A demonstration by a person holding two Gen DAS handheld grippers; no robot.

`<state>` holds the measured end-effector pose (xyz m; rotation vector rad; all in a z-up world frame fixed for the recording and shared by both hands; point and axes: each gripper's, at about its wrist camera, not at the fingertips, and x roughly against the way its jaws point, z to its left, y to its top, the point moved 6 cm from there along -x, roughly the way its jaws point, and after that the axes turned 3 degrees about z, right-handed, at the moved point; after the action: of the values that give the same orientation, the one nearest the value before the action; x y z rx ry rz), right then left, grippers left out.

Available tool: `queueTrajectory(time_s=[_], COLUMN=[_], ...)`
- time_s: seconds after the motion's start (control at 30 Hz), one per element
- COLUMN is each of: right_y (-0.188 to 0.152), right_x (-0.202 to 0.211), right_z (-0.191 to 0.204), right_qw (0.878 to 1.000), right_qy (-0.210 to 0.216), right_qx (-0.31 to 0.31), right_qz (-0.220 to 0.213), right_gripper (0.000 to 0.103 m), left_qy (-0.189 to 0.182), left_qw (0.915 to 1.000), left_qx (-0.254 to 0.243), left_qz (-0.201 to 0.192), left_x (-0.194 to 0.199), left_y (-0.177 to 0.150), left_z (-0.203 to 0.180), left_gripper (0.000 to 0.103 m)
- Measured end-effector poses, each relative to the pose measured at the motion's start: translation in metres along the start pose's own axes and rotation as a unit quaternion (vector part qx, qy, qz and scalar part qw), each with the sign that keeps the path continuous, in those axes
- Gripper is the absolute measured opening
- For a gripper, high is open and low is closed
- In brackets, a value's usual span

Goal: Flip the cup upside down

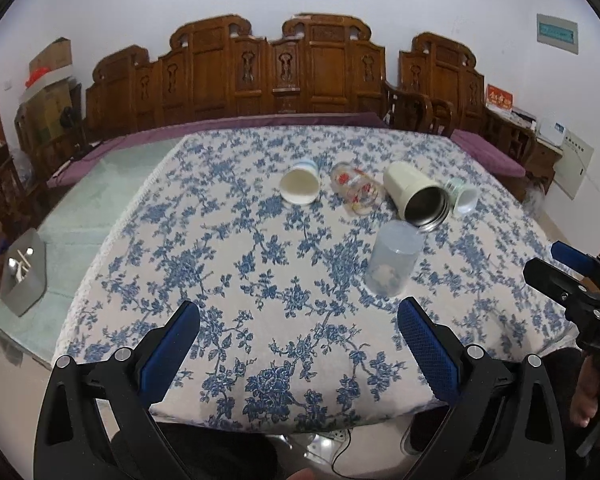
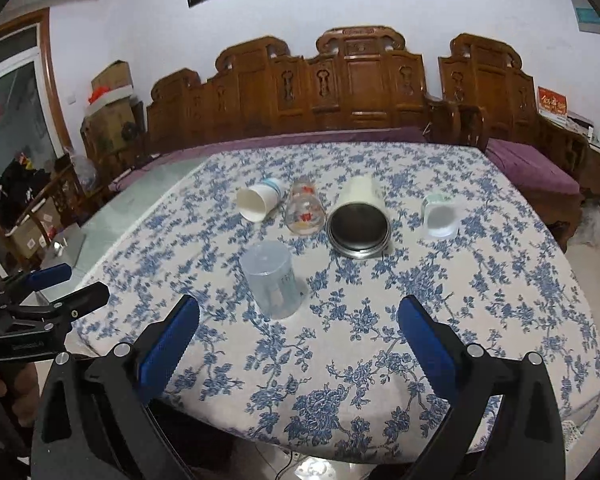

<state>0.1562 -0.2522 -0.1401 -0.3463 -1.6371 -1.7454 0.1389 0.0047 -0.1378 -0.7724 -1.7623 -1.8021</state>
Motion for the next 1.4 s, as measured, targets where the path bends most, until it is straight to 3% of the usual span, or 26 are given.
queueTrajectory(time_s=[0.47,0.67,1.4], right_y=[0.029,0.032,0.034], right_x=[0.098,0.116,0.121], right_z=[0.020,0.022,0.021], right_qw=[0.995,0.993,0.992], right_qy=[-0.004,-0.011,-0.014], right_qx=[0.020,0.022,0.019], right_qz=[-0.098,-0.113,-0.120], right_gripper=[0.100,0.100,0.100], left_qy=[0.012,0.012,0.020], left_qw=[0.9946,0.9938,0.9922], left_qx=[0.003,0.014,0.003], left_qz=[-0.103,-0.110,-0.123], left_x=[0.096,0.108,0.118], left_y=[0.029,0.031,0.030], left_z=[-0.014,-0.013,-0.016], left_gripper=[0.095,0.095,0.095])
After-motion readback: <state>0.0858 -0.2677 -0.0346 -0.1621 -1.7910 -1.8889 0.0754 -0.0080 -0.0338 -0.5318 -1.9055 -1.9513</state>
